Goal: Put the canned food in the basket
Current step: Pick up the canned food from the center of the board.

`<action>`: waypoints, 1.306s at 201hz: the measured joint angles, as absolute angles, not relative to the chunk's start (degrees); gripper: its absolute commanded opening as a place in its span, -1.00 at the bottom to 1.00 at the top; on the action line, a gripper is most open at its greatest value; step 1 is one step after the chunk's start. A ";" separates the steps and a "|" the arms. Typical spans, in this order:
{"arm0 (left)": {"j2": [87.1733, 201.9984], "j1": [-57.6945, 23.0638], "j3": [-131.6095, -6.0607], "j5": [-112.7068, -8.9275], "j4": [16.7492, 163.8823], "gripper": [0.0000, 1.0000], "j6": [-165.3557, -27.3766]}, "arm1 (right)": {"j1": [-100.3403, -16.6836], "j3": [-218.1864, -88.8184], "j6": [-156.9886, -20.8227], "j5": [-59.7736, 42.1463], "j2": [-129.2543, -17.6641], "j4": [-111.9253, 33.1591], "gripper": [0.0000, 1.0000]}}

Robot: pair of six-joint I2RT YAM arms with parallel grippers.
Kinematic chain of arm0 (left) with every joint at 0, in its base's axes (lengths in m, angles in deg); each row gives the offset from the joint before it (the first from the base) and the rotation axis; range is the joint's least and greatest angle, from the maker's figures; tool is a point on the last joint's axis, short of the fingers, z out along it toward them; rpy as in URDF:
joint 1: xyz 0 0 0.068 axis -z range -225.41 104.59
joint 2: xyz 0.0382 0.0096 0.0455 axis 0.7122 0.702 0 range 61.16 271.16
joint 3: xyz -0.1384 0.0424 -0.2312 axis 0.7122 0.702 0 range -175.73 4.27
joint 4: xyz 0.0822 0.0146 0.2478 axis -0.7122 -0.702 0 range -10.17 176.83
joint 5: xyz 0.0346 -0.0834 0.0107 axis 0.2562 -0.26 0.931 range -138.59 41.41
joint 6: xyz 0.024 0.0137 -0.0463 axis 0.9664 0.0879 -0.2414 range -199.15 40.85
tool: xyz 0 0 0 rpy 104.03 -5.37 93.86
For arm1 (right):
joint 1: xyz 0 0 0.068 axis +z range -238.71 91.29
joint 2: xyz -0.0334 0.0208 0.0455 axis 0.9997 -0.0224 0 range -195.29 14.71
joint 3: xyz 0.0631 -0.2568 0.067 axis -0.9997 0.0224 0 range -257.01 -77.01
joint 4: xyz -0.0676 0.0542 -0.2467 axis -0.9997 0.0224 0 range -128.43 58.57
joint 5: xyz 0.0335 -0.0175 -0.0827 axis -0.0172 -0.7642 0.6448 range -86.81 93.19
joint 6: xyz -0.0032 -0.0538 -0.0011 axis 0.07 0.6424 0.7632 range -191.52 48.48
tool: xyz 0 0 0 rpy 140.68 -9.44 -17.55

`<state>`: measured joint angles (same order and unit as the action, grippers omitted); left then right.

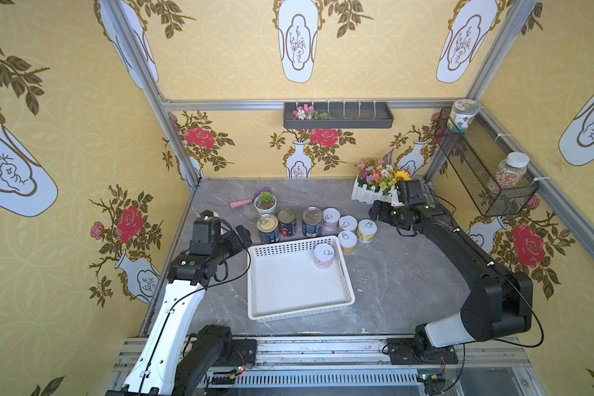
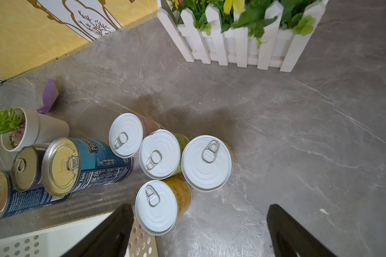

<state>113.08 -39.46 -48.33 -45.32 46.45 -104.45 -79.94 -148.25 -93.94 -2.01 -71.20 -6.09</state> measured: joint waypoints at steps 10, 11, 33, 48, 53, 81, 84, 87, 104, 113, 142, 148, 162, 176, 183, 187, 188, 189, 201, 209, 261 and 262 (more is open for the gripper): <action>113.03 -39.46 -48.33 -45.32 46.45 1.00 -104.45 | -79.94 -148.76 -93.89 -2.11 -72.76 -6.31 0.95; 113.03 -39.46 -48.33 -45.32 46.45 1.00 -104.45 | -79.94 -148.82 -93.87 -2.20 -72.91 -6.36 0.95; 112.90 -39.46 -48.33 -45.30 46.45 1.00 -104.45 | -79.94 -150.05 -93.72 -2.44 -76.56 -6.75 0.95; 112.79 -39.46 -48.33 -45.30 46.45 1.00 -104.45 | -79.94 -150.79 -93.52 -2.60 -78.81 -6.77 0.95; 112.79 -39.46 -48.33 -45.30 46.45 1.00 -104.45 | -79.94 -150.94 -93.50 -2.68 -79.36 -6.77 0.95; 112.71 -39.46 -48.33 -45.30 46.45 1.00 -104.45 | -79.79 -151.58 -93.06 -3.62 -81.94 -6.73 0.95; 112.66 -39.46 -48.33 -45.30 46.45 1.00 -104.45 | -79.74 -151.69 -93.04 -3.84 -82.24 -6.73 0.95; 112.66 -39.46 -48.33 -45.30 46.45 1.00 -104.45 | -79.68 -151.84 -92.89 -4.04 -82.59 -6.73 0.95; 112.58 -39.46 -48.33 -45.30 46.45 1.00 -104.45 | -79.33 -152.41 -92.47 -4.21 -84.03 -6.71 1.00; 112.58 -39.46 -48.33 -45.30 46.45 1.00 -104.45 | -79.30 -152.49 -92.43 -4.34 -84.56 -6.68 0.98; 112.55 -39.46 -48.33 -45.28 46.45 1.00 -104.45 | -78.69 -153.11 -92.23 -4.28 -86.79 -6.58 0.96; 112.55 -39.46 -48.33 -45.28 46.45 1.00 -104.45 | -78.54 -153.39 -92.21 -4.28 -87.27 -6.42 0.95; 112.55 -39.46 -48.33 -45.15 46.45 1.00 -104.45 | -78.08 -154.51 -92.01 -4.13 -89.13 -5.40 0.94; 112.55 -39.46 -48.33 -45.15 46.45 1.00 -104.45 | -77.77 -155.40 -91.79 -3.69 -90.74 -4.76 0.91; 112.55 -39.46 -48.33 -45.15 46.45 1.00 -104.45 | -77.77 -155.88 -91.57 -3.19 -91.42 -4.28 0.91; 112.55 -39.46 -48.33 -45.15 46.45 1.00 -104.45 | -77.77 -156.17 -91.60 -2.97 -91.77 -4.02 0.90; 112.55 -39.46 -48.33 -45.15 46.45 1.00 -104.45 | -77.77 -156.17 -91.60 -2.97 -91.77 -4.02 0.91; 112.55 -39.46 -48.33 -45.15 46.45 1.00 -104.45 | -77.80 -156.30 -91.60 -2.88 -91.97 -3.91 0.90; 112.51 -39.46 -48.33 -45.15 46.45 1.00 -104.45 | -77.73 -156.80 -91.18 -2.55 -92.91 -3.36 0.90; 112.51 -39.46 -48.33 -45.15 46.45 1.00 -104.45 | -77.62 -157.06 -91.16 -2.25 -93.43 -2.84 0.90; 112.51 -39.46 -48.33 -45.15 46.45 1.00 -104.45 | -77.14 -155.21 -91.16 0.31 -90.70 -1.94 0.91; 112.51 -39.46 -48.33 -45.15 46.45 1.00 -104.45 | -77.14 -155.21 -91.16 0.31 -90.70 -1.94 0.91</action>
<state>112.51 -39.46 -48.33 -45.15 46.45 -104.45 -77.14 -155.21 -91.16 0.31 -90.70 -1.94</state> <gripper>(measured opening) 0.999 0.957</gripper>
